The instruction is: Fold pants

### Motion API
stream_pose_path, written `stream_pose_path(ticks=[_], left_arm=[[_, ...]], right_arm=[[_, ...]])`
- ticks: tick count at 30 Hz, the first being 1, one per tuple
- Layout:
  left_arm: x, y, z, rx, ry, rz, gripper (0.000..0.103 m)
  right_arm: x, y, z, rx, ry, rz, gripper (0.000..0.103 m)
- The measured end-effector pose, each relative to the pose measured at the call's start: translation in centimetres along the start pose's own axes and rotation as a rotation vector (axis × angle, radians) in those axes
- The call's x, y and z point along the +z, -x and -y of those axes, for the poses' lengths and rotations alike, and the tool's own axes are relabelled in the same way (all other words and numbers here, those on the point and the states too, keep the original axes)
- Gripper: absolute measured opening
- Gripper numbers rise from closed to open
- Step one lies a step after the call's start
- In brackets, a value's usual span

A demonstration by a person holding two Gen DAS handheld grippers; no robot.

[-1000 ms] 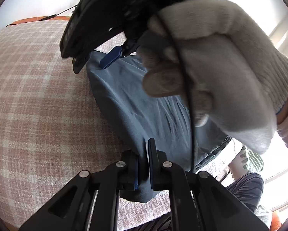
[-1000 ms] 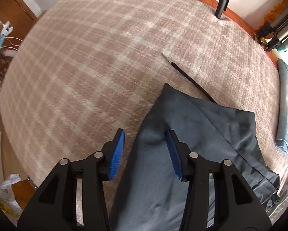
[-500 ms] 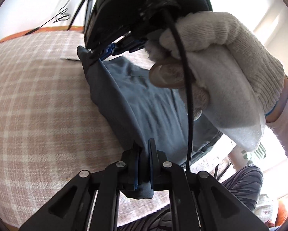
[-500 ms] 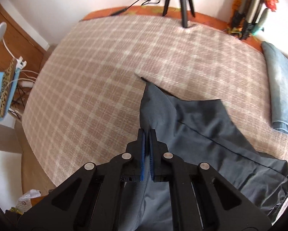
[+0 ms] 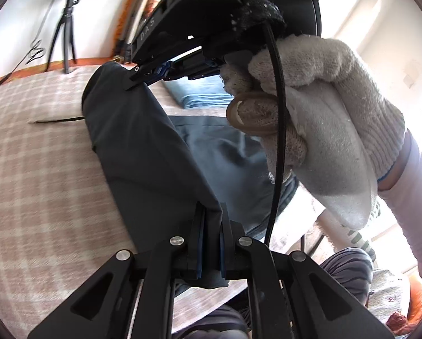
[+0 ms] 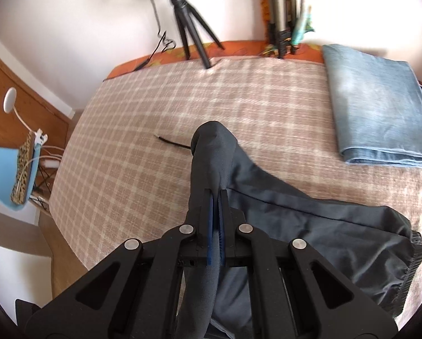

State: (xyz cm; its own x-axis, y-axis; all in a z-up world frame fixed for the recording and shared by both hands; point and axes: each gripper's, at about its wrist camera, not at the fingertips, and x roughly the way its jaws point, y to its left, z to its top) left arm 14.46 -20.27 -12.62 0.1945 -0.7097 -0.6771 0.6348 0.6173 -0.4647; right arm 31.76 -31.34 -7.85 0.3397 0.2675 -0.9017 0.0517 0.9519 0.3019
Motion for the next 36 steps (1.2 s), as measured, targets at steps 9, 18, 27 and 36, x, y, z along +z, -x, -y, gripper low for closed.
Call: stream_pose_path(ticks=[9,18,27,36], left_arm=[[3.4,-1.4,4.4,-0.071,-0.073,-0.013,0.002],[4.9,-5.0,9.1,-0.146,-0.143,-0.077,0.002],[4.9,-10.6,12.7,-0.204,-0.179,-0.17,0.002],[4.8,-15.3,14.4,-0.158,-0.237,-0.233,0.002]], right_arm=[[0.0,5.2,7.5,0.01,-0.121,0.089,0.004],[-3.0,8.2,15.3,-0.023,-0.217,0.116,0.004],[-6.5,8.1,22.8,-0.026,-0.324,0.111,0.004],[-7.7,6.1,26.8,0.016,-0.348,0.115,0.004]])
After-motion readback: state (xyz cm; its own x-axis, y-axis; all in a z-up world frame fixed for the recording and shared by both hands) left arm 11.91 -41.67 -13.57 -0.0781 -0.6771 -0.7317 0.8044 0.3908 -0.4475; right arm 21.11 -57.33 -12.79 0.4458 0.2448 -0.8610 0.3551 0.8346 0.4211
